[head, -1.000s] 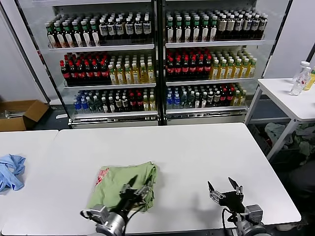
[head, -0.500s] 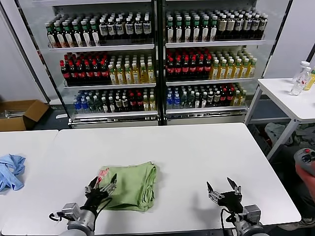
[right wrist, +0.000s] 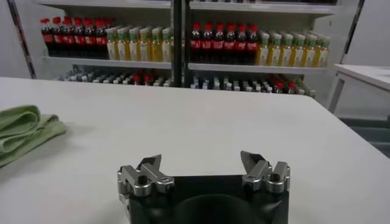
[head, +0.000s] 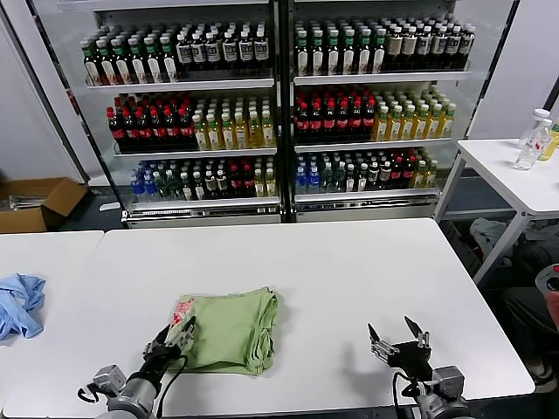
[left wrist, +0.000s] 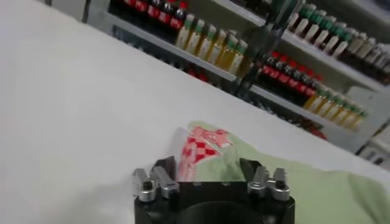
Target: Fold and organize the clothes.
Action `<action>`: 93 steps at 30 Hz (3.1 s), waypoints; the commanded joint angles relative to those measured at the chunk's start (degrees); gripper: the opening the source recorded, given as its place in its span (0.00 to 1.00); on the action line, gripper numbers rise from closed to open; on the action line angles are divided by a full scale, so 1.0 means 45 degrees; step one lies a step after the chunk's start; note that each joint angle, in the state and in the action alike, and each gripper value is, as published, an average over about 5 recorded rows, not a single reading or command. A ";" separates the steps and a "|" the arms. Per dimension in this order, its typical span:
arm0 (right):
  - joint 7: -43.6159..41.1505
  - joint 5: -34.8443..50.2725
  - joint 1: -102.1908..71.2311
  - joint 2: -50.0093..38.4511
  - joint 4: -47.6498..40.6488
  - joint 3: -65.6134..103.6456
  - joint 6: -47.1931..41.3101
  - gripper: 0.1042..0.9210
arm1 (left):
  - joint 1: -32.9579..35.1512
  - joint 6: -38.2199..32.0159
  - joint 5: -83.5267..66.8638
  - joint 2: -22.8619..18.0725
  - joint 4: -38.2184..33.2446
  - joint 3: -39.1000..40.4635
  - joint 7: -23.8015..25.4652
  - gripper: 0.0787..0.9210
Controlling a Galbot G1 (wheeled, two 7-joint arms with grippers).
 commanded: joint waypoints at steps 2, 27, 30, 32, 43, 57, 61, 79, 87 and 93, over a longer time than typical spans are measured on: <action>0.0022 -0.0023 -0.0107 0.0007 0.0096 0.0137 0.0018 0.88 | -0.0226 0.0672 -0.3109 -0.0275 0.0241 -0.0190 0.0565 0.63; 0.0077 0.0194 -0.0082 -0.0063 0.0369 0.0340 0.0010 0.88 | -0.0196 0.0444 -0.4210 0.1074 -0.0878 -0.5312 0.0084 0.04; 0.0078 0.0285 0.0092 -0.0116 0.0328 0.0238 0.0011 0.88 | 0.0110 0.0277 -0.3141 0.1827 -0.1895 -0.6633 -0.0139 0.04; 0.0080 0.0328 0.0202 -0.0141 0.0321 0.0156 0.0011 0.88 | 0.0173 0.0365 -0.2759 0.2150 -0.2566 -0.7006 -0.0254 0.04; 0.0011 0.0352 -0.0098 -0.0119 0.0697 0.0413 0.0148 0.88 | -0.0257 -0.0077 0.3519 0.0118 -0.3774 0.1013 -0.0736 0.04; -0.0030 0.0333 -0.0528 0.0160 0.1509 0.1337 0.0179 0.88 | -0.3787 0.0056 0.1625 -0.3284 -0.0017 0.7935 -0.2655 0.04; -0.0036 0.0524 -0.0485 -0.0018 0.1655 0.1529 0.0146 0.88 | -0.4768 -0.0305 0.2339 -0.3867 0.2073 0.8331 -0.3079 0.04; 0.0671 0.1969 0.3306 0.0833 -0.0643 -0.2895 -0.0173 0.88 | -0.1722 -0.1769 0.5454 -0.2280 -0.2580 0.5606 -0.1914 0.46; 0.1209 0.2603 0.6397 0.2860 -0.4715 -0.4873 -0.0573 0.88 | 0.1019 -0.2871 0.5210 -0.0863 -0.3811 0.2510 -0.2135 0.73; 0.1244 0.2697 0.7737 0.3709 -0.6702 -0.5365 -0.0777 0.88 | 0.1681 -0.3089 0.5194 -0.0929 -0.4180 0.1803 -0.2418 0.87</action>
